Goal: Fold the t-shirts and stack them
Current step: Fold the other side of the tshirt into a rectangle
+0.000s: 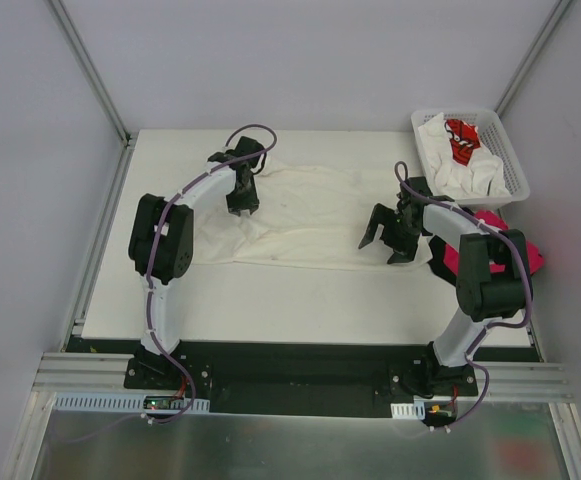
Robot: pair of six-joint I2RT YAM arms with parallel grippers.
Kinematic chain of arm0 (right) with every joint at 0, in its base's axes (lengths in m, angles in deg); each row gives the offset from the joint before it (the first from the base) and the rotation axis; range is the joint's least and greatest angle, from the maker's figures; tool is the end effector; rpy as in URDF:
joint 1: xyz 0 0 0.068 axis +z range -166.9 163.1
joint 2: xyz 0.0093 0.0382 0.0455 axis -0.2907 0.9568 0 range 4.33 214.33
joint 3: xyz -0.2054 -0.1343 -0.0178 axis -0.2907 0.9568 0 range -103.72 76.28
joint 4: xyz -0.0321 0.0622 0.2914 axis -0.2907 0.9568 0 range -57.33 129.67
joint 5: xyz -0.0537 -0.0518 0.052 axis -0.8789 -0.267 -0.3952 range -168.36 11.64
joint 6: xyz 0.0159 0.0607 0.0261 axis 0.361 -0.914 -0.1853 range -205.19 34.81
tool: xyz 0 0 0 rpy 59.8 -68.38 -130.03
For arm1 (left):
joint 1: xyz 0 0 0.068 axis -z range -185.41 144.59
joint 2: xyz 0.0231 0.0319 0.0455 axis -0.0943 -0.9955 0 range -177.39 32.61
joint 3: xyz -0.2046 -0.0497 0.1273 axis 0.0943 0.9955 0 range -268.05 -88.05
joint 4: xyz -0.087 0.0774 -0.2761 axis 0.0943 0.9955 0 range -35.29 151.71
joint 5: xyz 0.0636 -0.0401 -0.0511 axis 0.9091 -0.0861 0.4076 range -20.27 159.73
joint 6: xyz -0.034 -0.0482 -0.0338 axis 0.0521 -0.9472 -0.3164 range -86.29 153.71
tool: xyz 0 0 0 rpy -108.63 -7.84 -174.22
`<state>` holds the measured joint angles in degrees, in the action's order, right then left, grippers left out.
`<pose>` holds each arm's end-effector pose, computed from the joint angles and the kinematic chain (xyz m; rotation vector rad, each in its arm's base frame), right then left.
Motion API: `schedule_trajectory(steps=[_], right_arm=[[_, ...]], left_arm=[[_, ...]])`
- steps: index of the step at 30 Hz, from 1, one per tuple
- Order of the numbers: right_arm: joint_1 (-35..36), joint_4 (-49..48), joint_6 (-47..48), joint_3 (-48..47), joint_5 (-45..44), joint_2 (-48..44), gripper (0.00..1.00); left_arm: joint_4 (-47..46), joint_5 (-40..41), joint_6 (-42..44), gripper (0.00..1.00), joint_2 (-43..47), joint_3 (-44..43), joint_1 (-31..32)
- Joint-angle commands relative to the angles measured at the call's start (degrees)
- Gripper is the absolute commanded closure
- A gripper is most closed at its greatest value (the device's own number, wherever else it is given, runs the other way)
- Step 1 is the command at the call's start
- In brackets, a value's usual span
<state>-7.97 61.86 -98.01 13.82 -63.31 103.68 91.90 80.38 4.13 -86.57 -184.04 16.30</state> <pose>0.3674 0.0720 0.1074 0.0162 2.7453 0.4657 0.4536 -0.1696 0.1515 -0.2421 2.5859 -0.0789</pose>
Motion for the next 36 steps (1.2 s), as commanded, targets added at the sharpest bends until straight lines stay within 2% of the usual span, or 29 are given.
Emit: schedule_trajectory(steps=[1, 7, 20, 27, 36], right_arm=[[0.21, 0.25, -0.45, -0.56, 0.77, -1.35, 0.04], [0.21, 0.25, -0.8, -0.74, 0.68, -1.61, 0.04], [0.3, 0.6, -0.8, -1.09, 0.77, -1.09, 0.04], [0.3, 0.78, -0.72, -1.26, 0.95, -1.09, 0.04], [0.3, 0.6, -0.63, -0.91, 0.95, -1.18, 0.03]], left_arm=[[0.78, 0.86, 0.23, 0.71, -0.36, -1.05, 0.08], [0.78, 2.96, 0.32, 0.87, 0.43, -0.17, 0.08], [0.6, 7.45, -0.74, 0.86, -1.06, -2.98, -0.01], [0.52, 6.83, -0.48, 0.85, -2.64, -7.02, 0.08], [0.69, 5.26, 0.14, 0.84, -3.26, -8.17, -0.01]])
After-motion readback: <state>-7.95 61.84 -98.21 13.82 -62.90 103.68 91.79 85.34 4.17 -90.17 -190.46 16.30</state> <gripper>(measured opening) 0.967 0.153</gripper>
